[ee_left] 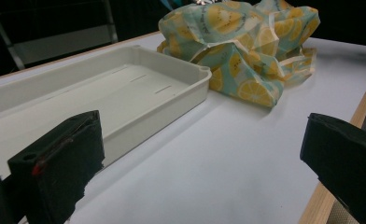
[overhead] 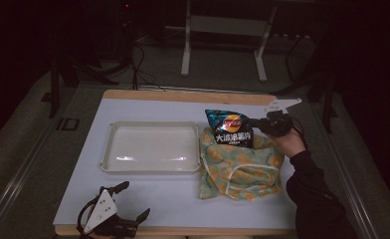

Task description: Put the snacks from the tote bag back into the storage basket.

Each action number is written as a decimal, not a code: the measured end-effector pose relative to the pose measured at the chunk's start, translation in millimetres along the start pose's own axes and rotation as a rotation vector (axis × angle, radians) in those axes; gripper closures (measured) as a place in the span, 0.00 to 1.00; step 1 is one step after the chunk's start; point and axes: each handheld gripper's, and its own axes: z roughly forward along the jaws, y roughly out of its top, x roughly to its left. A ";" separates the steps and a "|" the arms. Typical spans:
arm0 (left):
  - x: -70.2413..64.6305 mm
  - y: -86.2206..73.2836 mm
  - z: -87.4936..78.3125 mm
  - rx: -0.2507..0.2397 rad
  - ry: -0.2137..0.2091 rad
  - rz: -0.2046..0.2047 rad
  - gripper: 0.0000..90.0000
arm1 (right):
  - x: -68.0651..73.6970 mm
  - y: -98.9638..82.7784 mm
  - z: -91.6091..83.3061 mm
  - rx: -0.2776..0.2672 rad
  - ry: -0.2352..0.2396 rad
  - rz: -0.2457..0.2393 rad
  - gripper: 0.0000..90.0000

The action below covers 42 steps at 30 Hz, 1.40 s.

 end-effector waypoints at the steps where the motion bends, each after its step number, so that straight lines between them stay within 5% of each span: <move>1: 0.0 0.1 0.4 -0.001 0.000 0.000 0.00 | 0.6 -0.4 -6.0 -0.008 -0.005 0.003 1.00; 14: 0.2 3.2 6.1 -0.008 -0.015 0.007 0.00 | -1.9 3.3 -49.5 -0.070 -0.065 0.019 1.00; 27: 0.6 4.9 9.2 -0.012 -0.028 0.011 0.00 | -0.9 45.3 -97.3 -0.170 -0.163 0.006 1.00; 42: 0.8 5.6 9.8 -0.018 -0.031 0.007 0.00 | 11.1 101.9 -104.2 -0.209 -0.176 -0.038 1.00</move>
